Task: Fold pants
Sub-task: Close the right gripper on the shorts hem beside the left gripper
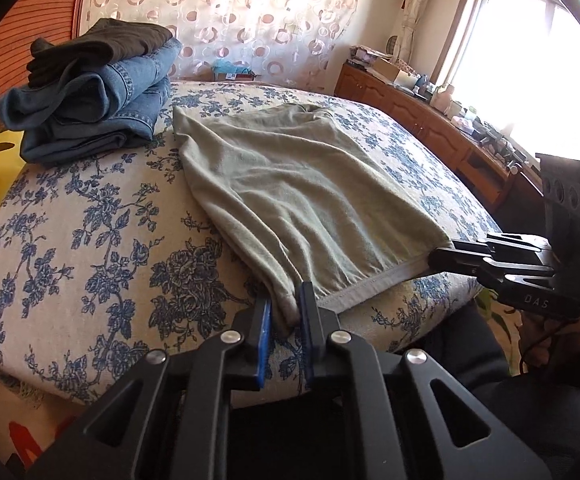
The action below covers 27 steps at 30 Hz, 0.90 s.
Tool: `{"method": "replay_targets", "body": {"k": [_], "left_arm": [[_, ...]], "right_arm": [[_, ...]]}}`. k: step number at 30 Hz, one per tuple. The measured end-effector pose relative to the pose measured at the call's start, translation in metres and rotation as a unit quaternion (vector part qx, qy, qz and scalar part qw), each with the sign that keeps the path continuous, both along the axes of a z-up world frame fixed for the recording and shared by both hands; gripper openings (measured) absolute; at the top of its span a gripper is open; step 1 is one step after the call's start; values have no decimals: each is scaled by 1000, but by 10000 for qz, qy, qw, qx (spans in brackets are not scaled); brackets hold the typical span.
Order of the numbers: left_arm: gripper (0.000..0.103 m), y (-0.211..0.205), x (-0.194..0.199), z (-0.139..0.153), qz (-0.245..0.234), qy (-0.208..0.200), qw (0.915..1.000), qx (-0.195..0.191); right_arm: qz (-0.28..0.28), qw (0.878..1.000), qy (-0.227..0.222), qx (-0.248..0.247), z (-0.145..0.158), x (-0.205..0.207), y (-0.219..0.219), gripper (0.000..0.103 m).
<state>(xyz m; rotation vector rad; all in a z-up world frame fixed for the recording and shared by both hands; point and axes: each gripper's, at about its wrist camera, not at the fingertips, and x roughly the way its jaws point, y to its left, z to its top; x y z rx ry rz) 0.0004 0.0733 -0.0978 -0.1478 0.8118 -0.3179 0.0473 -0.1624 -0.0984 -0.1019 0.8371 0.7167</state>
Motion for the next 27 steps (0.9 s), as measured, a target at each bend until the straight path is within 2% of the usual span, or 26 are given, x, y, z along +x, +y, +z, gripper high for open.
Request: {"method": "replay_targets", "body": {"k": [12,27], "left_arm": [[9,-5,8,6,65,-135,9998,106],[9,4,31,25,229,-529,9983,46]], "right_arm": [[-67,9999,-54,136,3,4,-3,11],[-62,9980,-520,352,35,21,7,11]]}}
